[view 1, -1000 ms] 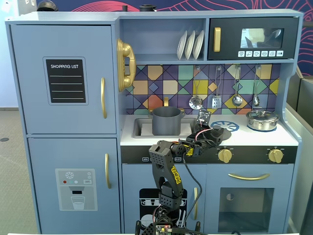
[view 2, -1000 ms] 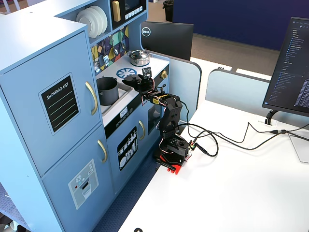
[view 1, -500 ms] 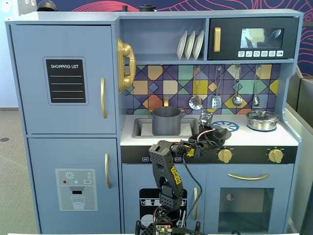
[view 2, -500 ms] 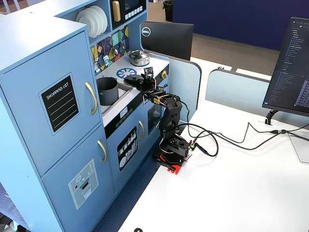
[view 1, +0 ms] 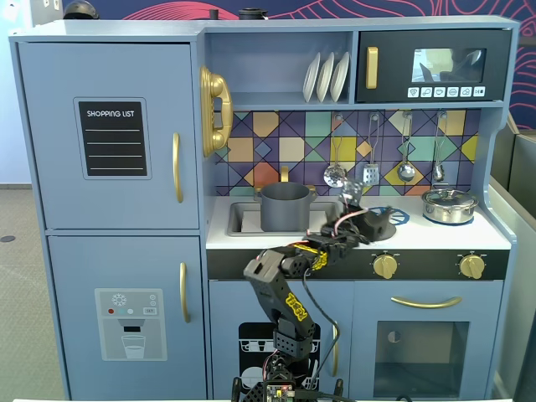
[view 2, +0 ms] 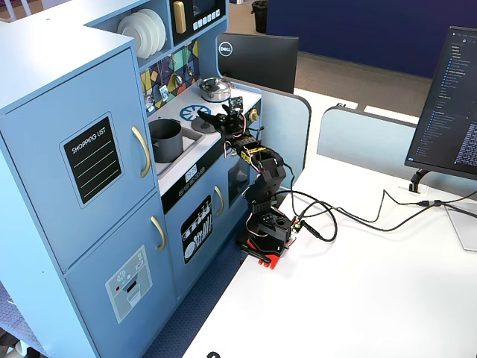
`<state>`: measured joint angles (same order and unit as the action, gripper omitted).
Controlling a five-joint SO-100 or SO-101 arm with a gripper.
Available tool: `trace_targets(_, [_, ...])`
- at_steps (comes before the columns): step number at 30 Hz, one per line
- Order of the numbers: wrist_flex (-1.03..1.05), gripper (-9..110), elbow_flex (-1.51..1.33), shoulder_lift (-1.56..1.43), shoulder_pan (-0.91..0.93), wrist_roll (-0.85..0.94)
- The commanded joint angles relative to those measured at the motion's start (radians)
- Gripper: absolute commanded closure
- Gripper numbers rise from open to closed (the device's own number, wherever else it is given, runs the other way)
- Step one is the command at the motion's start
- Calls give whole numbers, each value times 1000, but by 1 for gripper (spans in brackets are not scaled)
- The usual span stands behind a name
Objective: Take off the lid from the gray recipient and place it on the counter
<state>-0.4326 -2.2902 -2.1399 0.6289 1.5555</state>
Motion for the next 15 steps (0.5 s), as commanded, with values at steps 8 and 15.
trace_targets(8, [756, 81, 183, -543, -143, -67])
trace_targets(15, [1551, 102, 351, -673, -399, -32])
